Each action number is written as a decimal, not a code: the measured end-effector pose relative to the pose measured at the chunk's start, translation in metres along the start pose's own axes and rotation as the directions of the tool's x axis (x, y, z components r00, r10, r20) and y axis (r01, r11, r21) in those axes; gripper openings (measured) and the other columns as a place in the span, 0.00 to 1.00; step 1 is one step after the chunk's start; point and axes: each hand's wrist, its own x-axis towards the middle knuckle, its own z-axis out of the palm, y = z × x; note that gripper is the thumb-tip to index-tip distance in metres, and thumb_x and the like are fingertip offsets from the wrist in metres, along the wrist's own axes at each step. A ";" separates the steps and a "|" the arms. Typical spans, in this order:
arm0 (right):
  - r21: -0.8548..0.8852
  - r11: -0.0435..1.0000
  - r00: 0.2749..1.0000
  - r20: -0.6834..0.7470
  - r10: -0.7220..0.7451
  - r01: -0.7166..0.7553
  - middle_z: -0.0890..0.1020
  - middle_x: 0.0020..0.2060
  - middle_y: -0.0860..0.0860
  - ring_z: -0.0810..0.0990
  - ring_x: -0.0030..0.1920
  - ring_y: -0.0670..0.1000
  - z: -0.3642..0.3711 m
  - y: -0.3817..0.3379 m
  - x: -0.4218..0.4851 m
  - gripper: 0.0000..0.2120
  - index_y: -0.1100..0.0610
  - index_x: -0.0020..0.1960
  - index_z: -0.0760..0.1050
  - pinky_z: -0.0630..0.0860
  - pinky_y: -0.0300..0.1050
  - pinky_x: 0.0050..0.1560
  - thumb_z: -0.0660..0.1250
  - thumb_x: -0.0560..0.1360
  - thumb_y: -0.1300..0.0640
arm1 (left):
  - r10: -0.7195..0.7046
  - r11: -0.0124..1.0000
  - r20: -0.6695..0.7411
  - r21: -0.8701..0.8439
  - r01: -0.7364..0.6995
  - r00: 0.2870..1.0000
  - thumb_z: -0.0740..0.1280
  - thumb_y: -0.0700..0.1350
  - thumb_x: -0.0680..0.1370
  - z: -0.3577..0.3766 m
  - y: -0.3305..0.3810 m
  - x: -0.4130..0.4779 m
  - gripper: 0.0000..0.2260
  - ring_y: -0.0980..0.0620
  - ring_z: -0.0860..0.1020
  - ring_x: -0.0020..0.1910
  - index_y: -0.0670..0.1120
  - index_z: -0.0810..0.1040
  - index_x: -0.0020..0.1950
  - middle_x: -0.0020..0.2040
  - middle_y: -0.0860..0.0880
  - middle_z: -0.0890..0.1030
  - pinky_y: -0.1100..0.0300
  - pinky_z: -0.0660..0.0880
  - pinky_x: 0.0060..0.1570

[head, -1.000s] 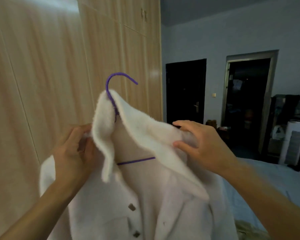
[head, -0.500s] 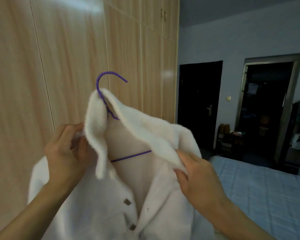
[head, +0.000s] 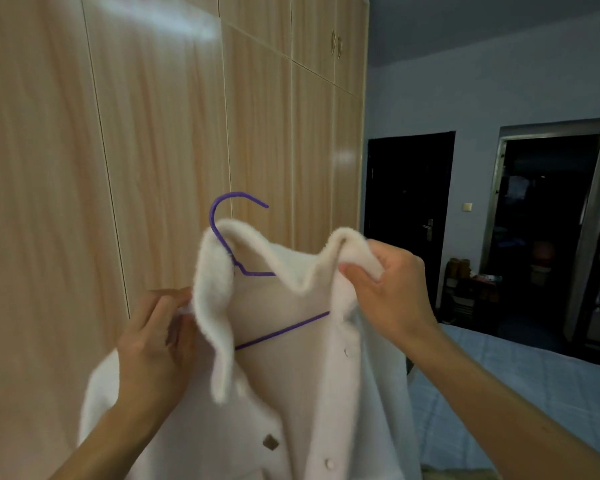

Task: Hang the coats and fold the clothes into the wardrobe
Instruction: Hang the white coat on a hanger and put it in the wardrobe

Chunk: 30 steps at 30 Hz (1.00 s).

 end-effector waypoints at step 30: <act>-0.419 0.726 0.820 0.448 -0.356 0.545 0.69 0.67 0.58 0.72 0.62 0.57 0.014 0.039 -0.011 0.33 0.45 0.77 0.62 0.78 0.55 0.56 0.67 0.76 0.65 | -0.010 0.998 0.033 -0.060 0.012 0.999 0.61 0.41 0.75 -0.012 0.011 0.001 0.10 0.63 0.75 0.45 0.44 0.81 0.51 0.45 0.51 0.77 0.76 0.67 0.43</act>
